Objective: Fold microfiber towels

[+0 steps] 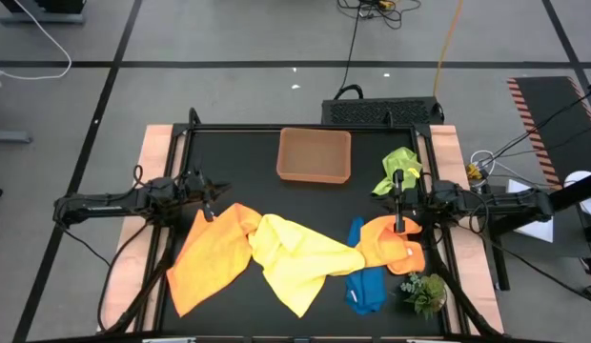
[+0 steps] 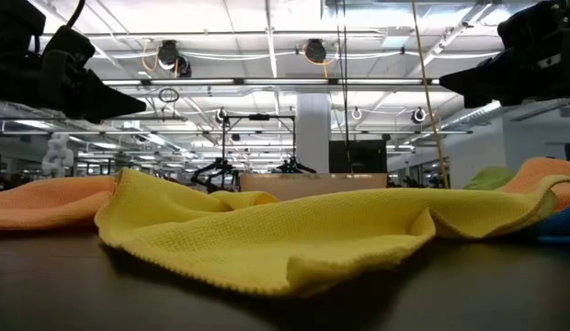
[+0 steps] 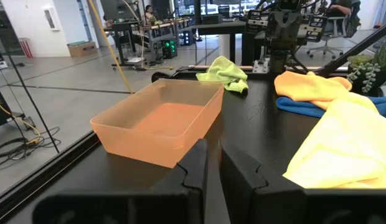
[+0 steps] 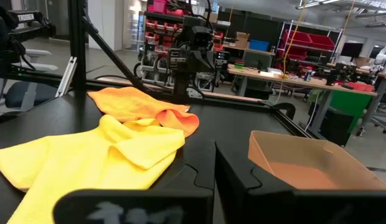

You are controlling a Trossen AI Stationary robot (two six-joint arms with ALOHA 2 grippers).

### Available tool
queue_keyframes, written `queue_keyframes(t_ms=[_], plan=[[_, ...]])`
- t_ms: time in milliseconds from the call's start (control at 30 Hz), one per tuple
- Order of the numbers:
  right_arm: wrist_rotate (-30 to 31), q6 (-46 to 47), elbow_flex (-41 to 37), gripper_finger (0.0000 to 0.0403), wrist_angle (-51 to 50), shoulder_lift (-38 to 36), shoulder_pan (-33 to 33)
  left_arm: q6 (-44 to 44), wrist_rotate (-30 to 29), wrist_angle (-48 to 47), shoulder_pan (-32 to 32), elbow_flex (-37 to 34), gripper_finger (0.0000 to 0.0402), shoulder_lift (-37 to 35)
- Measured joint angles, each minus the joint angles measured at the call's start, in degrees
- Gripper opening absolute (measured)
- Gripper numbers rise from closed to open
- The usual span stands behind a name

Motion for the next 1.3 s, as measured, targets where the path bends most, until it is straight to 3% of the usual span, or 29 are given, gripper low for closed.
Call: queue_keyframes(t_ms=[967,1300], plan=[[0.00,0.00,0.01,0.0000,0.01,0.01,0.00,-0.06,0.00,0.08,0.00,0.00,0.0042,0.00],[0.02,0.00,0.01,0.0000,0.02,0.00,0.00,-3.40,-0.01,5.09,0.00,-0.13,0.0042,0.00]])
